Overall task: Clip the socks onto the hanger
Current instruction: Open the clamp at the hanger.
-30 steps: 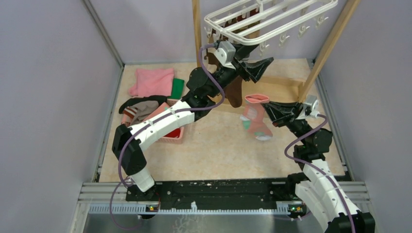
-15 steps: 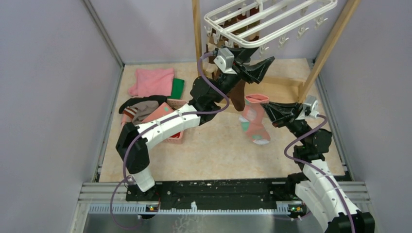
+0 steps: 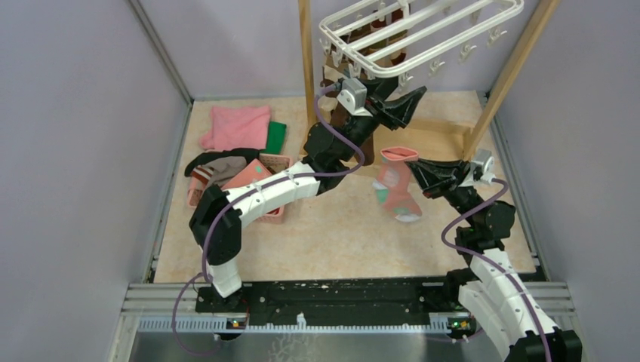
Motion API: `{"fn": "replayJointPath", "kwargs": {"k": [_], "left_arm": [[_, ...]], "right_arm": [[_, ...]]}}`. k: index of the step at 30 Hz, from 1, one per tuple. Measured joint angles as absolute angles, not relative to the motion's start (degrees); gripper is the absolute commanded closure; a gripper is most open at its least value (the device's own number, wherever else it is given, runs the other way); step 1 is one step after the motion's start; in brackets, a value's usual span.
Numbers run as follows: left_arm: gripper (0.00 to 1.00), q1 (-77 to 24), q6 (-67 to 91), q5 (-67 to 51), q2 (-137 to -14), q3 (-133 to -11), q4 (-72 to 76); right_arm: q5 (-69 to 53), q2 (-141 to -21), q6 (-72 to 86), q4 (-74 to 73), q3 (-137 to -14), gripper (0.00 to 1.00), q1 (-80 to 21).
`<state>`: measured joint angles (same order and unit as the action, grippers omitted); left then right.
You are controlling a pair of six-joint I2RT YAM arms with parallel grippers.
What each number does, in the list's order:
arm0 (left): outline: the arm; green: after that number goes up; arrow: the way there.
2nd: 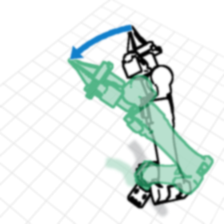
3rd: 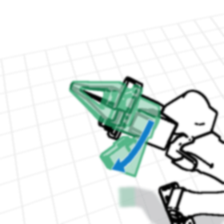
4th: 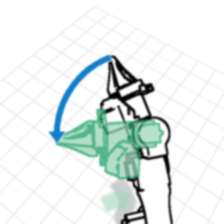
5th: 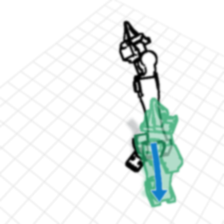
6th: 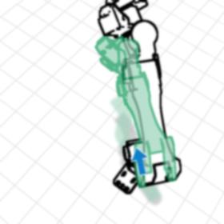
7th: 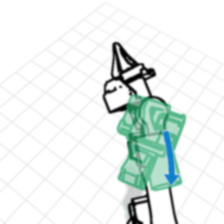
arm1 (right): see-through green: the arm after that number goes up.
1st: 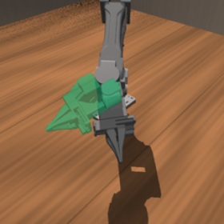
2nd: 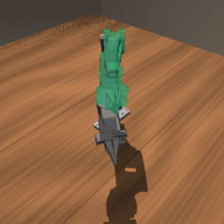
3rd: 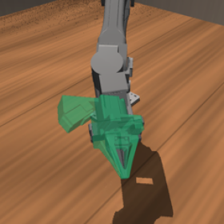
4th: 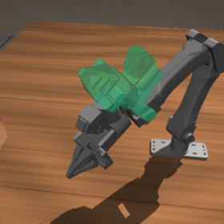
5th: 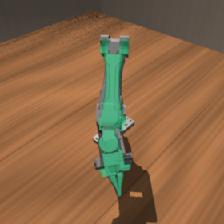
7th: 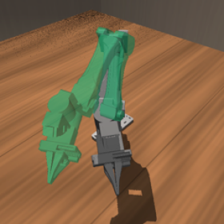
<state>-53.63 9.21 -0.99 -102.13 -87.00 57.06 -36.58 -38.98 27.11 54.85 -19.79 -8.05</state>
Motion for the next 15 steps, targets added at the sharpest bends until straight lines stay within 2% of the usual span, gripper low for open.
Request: {"fn": "replayJointPath", "kwargs": {"k": [8,15], "left_arm": [[0.34,-53.7,10.8,1.0,-102.1,-87.0,59.6],[0.39,-53.7,12.3,1.6,-102.1,-87.0,61.5]], "right_arm": [[-36.2,-38.9,27.1,54.7,-19.5,1.0,-8.1],[-36.1,-38.6,27.1,54.8,-19.5,1.0,-8.1]]}}
